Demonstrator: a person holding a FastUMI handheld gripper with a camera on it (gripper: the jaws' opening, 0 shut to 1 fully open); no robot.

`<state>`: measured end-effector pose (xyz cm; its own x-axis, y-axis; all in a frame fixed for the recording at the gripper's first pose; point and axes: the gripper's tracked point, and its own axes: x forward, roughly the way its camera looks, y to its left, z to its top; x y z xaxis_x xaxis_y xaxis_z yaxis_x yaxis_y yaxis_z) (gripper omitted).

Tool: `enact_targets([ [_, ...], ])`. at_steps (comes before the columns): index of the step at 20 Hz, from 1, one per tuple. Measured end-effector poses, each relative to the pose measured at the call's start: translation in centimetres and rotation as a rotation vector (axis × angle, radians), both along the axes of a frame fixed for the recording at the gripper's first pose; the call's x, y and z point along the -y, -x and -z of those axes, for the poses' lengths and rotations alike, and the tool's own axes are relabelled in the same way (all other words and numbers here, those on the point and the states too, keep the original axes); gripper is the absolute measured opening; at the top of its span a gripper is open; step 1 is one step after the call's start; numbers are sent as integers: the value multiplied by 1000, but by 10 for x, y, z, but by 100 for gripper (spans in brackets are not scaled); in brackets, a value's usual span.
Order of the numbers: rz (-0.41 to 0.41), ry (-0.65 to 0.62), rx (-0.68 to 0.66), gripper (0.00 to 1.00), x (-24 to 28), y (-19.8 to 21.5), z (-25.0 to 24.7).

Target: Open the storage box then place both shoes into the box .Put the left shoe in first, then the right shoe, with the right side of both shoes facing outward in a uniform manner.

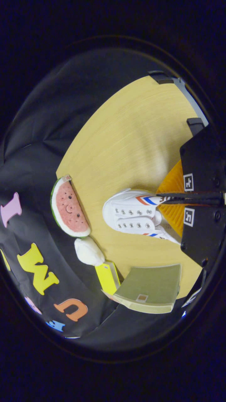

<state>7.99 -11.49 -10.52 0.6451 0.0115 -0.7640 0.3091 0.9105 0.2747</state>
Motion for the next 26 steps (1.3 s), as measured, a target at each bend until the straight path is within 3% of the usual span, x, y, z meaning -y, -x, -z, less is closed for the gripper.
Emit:
enact_targets([
  [5,-20,6,104,5,-66,4,-67],
  [11,-103,57,145,5,-160,2,-115],
  [19,-229,81,162,5,-282,-24,-112],
  [26,-173,105,160,6,-328,-62,-70],
])
